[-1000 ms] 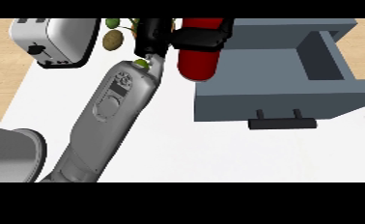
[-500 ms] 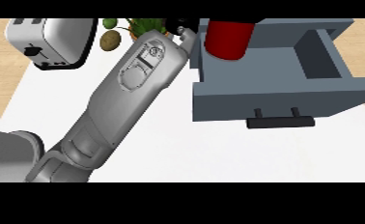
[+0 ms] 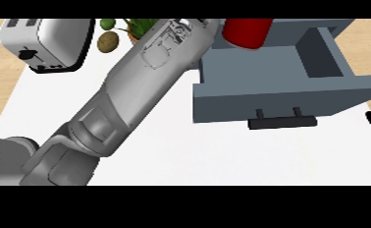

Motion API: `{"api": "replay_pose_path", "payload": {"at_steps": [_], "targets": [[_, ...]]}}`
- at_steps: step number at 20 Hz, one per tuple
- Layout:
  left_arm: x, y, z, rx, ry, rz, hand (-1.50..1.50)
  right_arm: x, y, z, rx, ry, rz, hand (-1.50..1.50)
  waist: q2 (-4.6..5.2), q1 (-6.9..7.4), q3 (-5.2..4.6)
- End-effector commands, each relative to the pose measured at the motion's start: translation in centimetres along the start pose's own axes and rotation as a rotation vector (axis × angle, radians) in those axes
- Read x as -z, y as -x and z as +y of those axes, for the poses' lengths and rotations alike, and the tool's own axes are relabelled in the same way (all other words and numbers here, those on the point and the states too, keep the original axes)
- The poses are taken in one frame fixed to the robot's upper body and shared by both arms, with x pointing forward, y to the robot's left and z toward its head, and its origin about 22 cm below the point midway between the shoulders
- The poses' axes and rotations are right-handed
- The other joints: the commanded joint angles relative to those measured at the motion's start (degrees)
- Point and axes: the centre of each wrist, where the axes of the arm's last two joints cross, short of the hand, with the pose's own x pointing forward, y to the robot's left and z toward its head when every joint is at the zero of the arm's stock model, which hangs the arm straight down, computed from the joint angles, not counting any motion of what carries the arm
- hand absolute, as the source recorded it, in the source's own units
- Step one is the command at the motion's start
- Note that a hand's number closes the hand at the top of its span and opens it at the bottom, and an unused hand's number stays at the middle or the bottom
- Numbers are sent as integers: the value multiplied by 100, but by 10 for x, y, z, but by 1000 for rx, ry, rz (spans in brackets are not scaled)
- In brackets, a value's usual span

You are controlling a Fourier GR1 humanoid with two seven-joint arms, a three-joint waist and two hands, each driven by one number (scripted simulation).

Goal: Pick up the can, place it into the drawer and close the drawer

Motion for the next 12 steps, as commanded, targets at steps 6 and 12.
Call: {"api": "replay_pose_path", "payload": {"at_steps": [6, 12], "targets": [[10, 12, -5, 36, -3, 35, 150, 16, -5, 5, -10, -20, -12, -150, 48, -145, 2], [7, 17, -13, 99, 5, 18, 150, 15, 4, 3, -1, 1, -10, -150, 18, -129, 5]]}}
